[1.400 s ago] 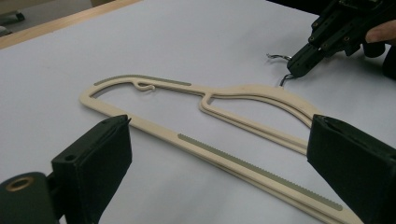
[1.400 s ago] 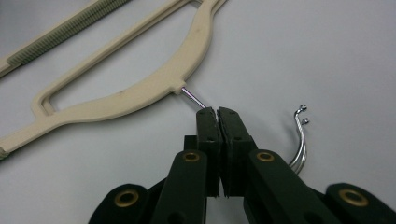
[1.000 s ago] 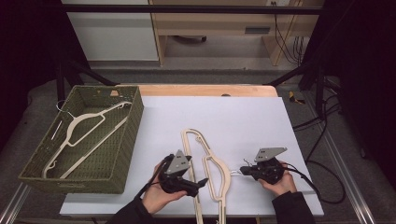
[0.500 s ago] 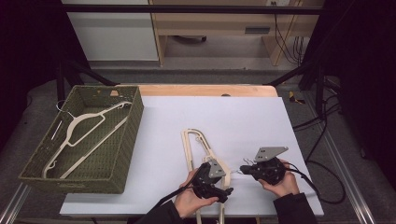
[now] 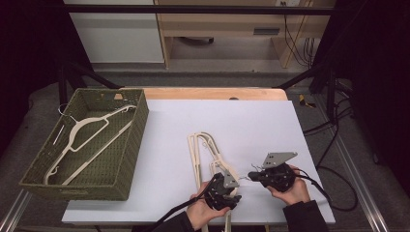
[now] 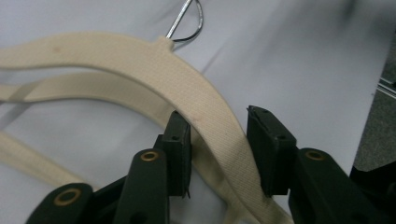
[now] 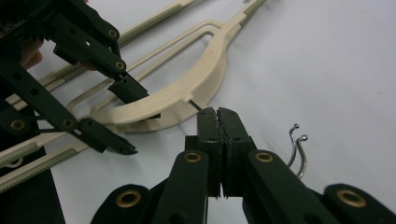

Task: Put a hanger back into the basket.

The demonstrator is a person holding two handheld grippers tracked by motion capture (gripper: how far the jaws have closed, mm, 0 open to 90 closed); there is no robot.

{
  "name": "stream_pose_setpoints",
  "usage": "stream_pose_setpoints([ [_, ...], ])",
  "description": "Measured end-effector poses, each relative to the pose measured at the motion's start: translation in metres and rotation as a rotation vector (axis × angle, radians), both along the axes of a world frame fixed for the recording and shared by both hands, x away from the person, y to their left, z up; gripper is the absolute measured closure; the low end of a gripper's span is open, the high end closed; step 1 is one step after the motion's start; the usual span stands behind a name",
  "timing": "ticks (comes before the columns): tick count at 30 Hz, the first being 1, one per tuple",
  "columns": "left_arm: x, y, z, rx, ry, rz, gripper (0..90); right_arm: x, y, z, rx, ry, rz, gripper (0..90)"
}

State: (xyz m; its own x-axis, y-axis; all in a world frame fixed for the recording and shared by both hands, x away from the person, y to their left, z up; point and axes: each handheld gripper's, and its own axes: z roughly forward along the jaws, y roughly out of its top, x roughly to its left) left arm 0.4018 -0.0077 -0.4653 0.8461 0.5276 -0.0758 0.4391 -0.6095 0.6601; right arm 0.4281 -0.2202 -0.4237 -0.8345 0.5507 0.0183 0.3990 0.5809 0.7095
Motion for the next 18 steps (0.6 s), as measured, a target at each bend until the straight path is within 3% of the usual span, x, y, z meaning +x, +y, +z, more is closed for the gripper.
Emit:
stream_pose_setpoints([
  [3, 0.000, 0.004, 0.002, 0.004, 0.002, 0.035, 68.6, -0.002, 0.002, 0.001, -0.011, -0.004, 0.003, 88.2],
  [5, -0.001, 0.008, 0.003, 0.013, -0.024, 0.061, 72.2, -0.004, 0.003, 0.003, -0.019, -0.006, 0.016, 87.4],
  [13, -0.002, 0.029, 0.014, 0.010, -0.042, 0.077, 75.4, -0.015, -0.001, 0.026, 0.095, -0.101, 0.031, 72.1],
  [18, -0.003, 0.044, 0.021, -0.002, -0.057, 0.089, 75.8, -0.017, -0.009, 0.033, 0.170, -0.164, -0.032, 53.2],
])
